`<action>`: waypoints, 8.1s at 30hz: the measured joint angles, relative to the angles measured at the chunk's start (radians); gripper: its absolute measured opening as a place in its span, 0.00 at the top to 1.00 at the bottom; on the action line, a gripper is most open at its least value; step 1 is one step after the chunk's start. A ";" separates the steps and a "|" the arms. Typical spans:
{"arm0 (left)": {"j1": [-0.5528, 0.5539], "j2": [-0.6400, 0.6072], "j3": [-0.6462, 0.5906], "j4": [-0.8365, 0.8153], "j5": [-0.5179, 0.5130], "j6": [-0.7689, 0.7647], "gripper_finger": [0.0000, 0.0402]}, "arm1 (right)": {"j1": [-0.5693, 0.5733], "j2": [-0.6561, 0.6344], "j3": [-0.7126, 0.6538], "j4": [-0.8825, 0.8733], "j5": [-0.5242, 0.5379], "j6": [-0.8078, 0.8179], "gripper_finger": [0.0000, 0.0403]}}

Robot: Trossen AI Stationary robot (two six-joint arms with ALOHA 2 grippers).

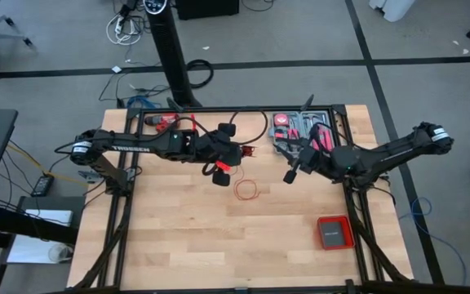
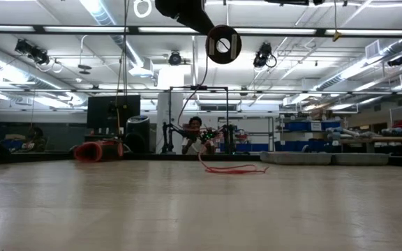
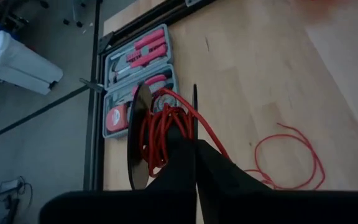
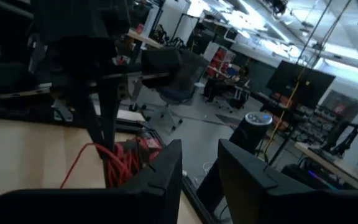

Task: Coil cords
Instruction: Uncoil the red wire from the black spool

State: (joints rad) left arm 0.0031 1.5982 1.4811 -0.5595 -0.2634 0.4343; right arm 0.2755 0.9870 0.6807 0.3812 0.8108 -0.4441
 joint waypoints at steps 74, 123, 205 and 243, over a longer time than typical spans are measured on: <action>-0.094 -0.086 0.001 0.098 -0.104 -0.015 1.00 | 0.070 0.177 -0.002 -0.517 0.071 0.604 1.00; 0.161 0.038 0.000 -0.136 0.351 0.115 1.00 | -0.090 -0.171 -0.002 -0.335 -0.262 0.032 1.00; 0.083 0.037 0.000 0.127 0.324 0.168 1.00 | 0.039 -0.024 -0.090 -0.567 -0.006 0.543 0.81; 0.083 -0.212 -0.690 0.992 0.276 -0.101 1.00 | -0.527 0.228 -0.055 -0.136 -0.893 0.306 0.81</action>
State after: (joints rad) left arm 0.0860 1.3867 0.7913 0.4327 0.0122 0.3337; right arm -0.2516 1.2147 0.6255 0.2449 -0.0818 -0.1380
